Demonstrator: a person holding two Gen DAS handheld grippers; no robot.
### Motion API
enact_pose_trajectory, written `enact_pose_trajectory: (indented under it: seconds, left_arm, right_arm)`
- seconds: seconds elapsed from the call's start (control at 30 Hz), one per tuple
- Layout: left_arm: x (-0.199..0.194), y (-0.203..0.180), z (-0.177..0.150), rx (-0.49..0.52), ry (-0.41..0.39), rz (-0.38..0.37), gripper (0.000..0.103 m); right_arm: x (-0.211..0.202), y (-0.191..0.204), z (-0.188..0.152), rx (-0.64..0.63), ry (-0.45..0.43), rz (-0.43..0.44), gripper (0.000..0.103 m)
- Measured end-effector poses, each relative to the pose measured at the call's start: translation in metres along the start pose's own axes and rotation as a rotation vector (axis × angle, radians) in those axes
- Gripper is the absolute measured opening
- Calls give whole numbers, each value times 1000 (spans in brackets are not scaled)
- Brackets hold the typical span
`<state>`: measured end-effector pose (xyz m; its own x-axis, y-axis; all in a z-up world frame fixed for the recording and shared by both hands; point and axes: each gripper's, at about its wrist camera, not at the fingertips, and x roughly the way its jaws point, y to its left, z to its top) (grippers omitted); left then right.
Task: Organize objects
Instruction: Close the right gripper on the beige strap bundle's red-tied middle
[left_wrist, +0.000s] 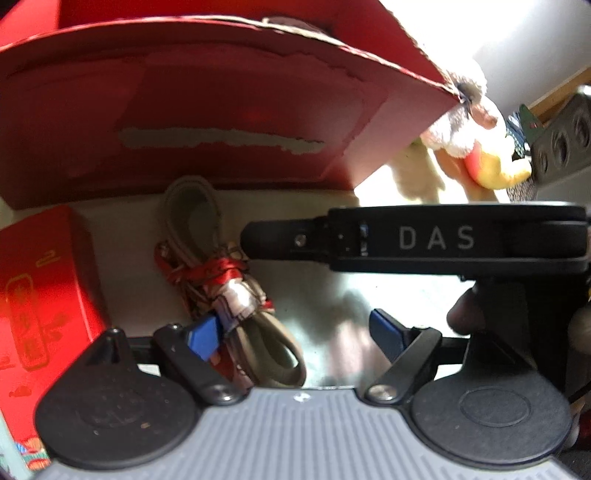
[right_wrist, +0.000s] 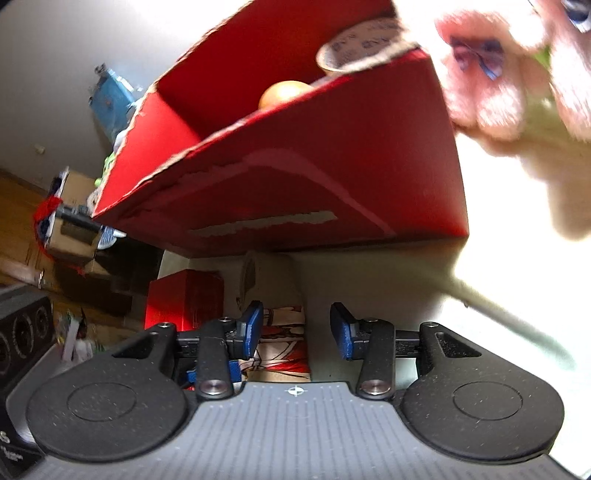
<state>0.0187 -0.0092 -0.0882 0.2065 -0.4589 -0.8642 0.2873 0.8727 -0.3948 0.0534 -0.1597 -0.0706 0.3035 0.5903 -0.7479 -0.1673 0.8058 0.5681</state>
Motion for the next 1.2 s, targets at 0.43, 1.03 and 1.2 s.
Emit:
enact_pose_trajectory:
  seconds: [0.43, 1.03, 1.2]
  left_arm:
    - [-20, 4, -6, 68, -33, 89, 88]
    - [4, 0, 0, 80, -8, 125, 89]
    - [7, -5, 2, 112, -10, 151, 82]
  right_arm:
    - [30, 28, 11, -142, 133, 68, 44]
    - [12, -2, 6, -81, 149, 77, 53]
    - [7, -3, 6, -95, 139, 72, 50]
